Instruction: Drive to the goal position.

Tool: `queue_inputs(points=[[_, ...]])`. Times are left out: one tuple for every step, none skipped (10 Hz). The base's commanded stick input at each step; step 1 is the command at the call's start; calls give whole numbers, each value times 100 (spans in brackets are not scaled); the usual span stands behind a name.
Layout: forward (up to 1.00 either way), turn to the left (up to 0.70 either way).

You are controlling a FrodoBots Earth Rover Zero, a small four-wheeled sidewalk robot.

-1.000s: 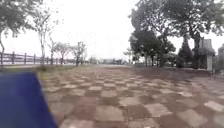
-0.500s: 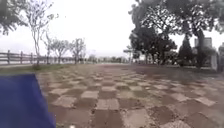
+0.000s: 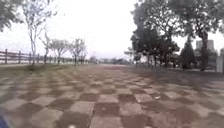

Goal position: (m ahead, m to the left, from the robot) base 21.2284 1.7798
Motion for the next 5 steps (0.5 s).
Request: queue_inputs(points=[[100,0],[100,0],[100,0],[100,0],[100,0]])
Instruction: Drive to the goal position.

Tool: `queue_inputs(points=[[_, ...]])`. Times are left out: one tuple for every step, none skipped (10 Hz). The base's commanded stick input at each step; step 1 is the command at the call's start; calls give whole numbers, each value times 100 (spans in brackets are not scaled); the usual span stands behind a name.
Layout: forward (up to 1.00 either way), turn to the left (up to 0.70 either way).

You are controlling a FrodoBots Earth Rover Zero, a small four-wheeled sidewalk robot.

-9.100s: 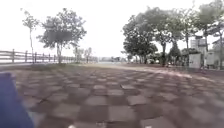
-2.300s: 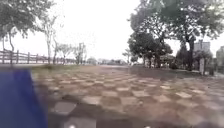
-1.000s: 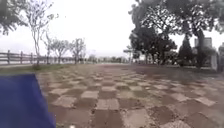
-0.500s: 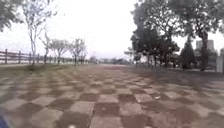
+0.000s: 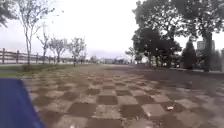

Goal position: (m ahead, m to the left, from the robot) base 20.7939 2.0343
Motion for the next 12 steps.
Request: queue_inputs(points=[[100,0],[100,0],[100,0],[100,0],[100,0],[100,0],[100,0],[100,0],[100,0],[100,0],[100,0],[100,0]])
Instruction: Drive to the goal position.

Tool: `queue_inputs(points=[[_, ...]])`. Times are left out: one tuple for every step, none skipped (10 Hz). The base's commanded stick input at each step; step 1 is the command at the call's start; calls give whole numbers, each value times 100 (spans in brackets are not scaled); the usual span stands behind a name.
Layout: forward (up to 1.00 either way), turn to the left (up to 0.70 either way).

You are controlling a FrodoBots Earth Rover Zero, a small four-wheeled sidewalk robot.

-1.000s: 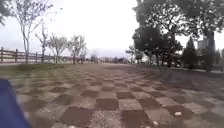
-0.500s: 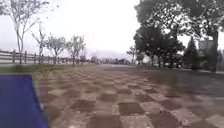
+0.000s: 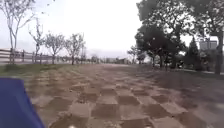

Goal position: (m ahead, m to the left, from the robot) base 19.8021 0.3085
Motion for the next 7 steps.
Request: queue_inputs(points=[[100,0],[100,0],[100,0],[100,0],[100,0],[100,0],[100,0]])
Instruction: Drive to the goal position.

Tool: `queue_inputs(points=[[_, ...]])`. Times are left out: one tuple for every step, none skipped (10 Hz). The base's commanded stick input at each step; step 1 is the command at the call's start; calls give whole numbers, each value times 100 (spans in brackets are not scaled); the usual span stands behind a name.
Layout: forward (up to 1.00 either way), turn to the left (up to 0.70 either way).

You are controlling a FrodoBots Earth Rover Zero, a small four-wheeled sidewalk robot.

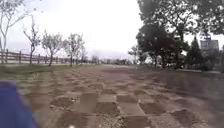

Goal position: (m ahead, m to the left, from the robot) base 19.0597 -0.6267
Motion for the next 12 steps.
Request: queue_inputs(points=[[100,0],[100,0],[100,0],[100,0],[100,0],[100,0],[100,0],[100,0],[100,0],[100,0],[100,0],[100,0]])
